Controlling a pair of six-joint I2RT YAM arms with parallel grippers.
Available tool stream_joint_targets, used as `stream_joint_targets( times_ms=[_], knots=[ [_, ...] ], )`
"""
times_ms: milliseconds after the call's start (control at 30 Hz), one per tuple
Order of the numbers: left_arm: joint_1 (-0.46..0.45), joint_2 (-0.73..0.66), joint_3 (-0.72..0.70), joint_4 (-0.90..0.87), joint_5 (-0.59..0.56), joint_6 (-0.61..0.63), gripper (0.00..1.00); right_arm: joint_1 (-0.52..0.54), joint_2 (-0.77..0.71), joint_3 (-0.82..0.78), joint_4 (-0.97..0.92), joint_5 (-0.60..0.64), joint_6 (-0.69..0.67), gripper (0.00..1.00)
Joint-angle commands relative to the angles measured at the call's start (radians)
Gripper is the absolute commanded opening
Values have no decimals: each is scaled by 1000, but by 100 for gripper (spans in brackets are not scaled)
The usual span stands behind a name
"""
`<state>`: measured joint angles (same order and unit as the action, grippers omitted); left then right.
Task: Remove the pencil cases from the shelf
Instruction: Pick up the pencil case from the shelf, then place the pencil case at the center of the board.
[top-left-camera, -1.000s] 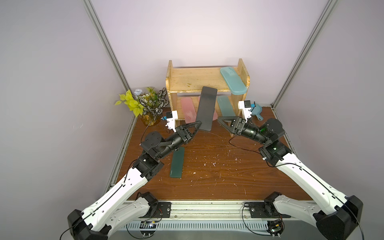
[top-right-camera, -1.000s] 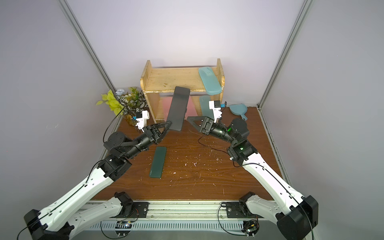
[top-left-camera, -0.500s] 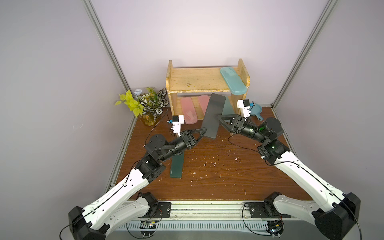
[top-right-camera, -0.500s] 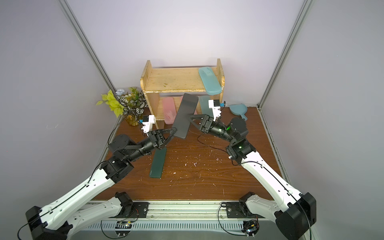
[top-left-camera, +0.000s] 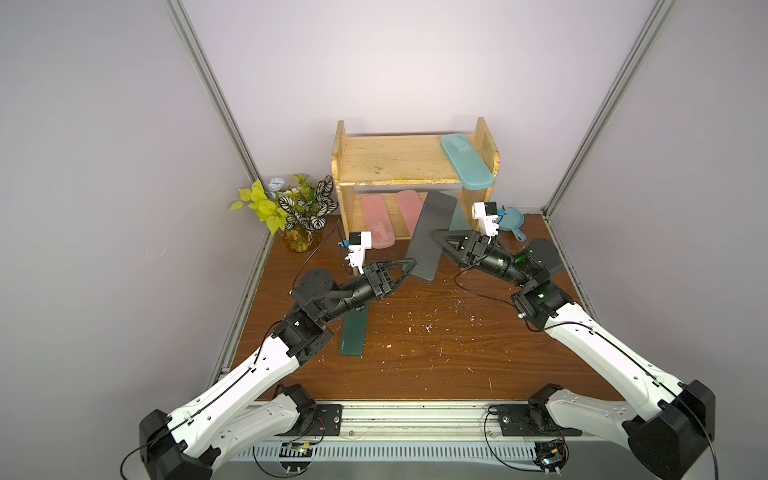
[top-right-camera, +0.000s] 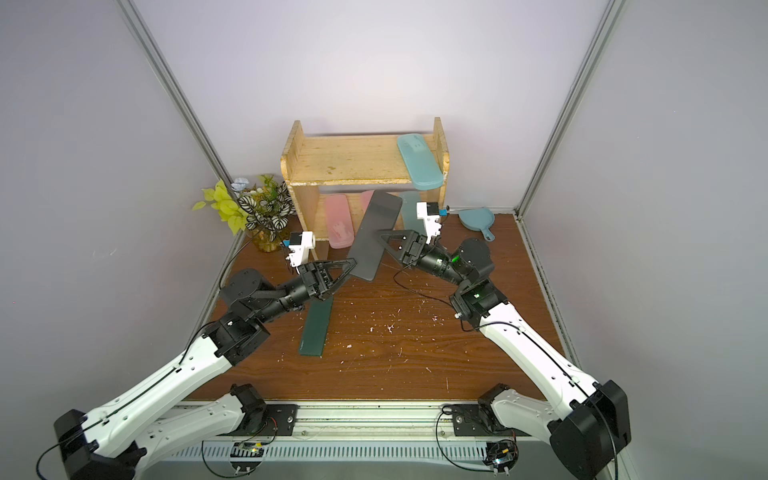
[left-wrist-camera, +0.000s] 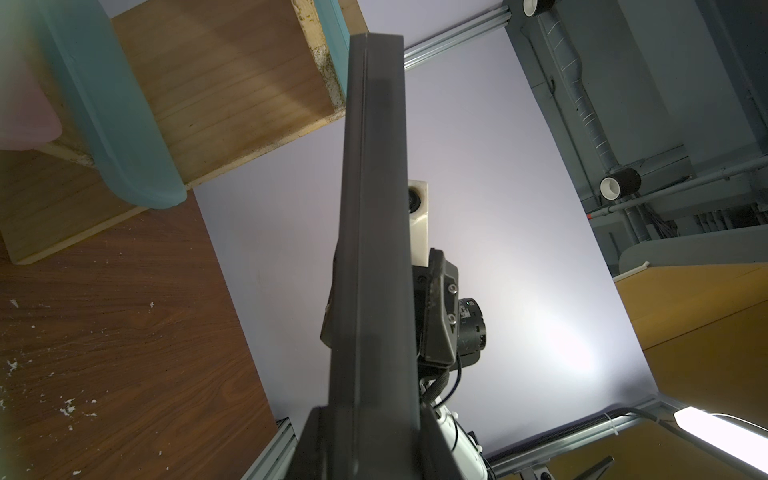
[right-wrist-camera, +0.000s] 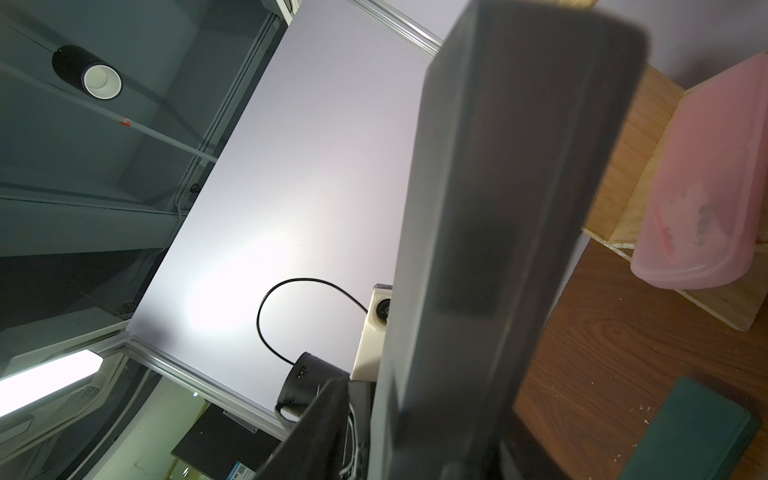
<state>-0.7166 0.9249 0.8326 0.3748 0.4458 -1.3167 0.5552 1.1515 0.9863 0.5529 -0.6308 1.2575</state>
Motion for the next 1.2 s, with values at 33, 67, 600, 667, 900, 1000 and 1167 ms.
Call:
stream_joint_targets(
  times_ms=[33, 67, 600, 667, 900, 1000, 1167],
  knots=[
    [-10, 2, -1, 68, 33, 1, 1, 8, -12, -5, 98, 14, 20, 41],
    [-10, 3, -1, 69, 35, 1, 1, 7, -13, -11, 104, 16, 25, 39],
    [-10, -119, -1, -320, -212, 69, 100, 19, -96, -135, -91, 39, -117, 31],
    [-9, -169, -4, -436, -292, 67, 100, 30, -115, -178, -127, 44, -152, 31],
    [-6, -309, -6, -713, -527, 56, 100, 110, -161, -372, -150, 118, -228, 31],
    [-7, -330, 7, -777, -573, 62, 100, 153, -158, -447, -117, 160, -228, 31],
    [-7, -345, 3, -797, -612, 62, 100, 205, -118, -556, -3, 231, -191, 30]
  ],
)
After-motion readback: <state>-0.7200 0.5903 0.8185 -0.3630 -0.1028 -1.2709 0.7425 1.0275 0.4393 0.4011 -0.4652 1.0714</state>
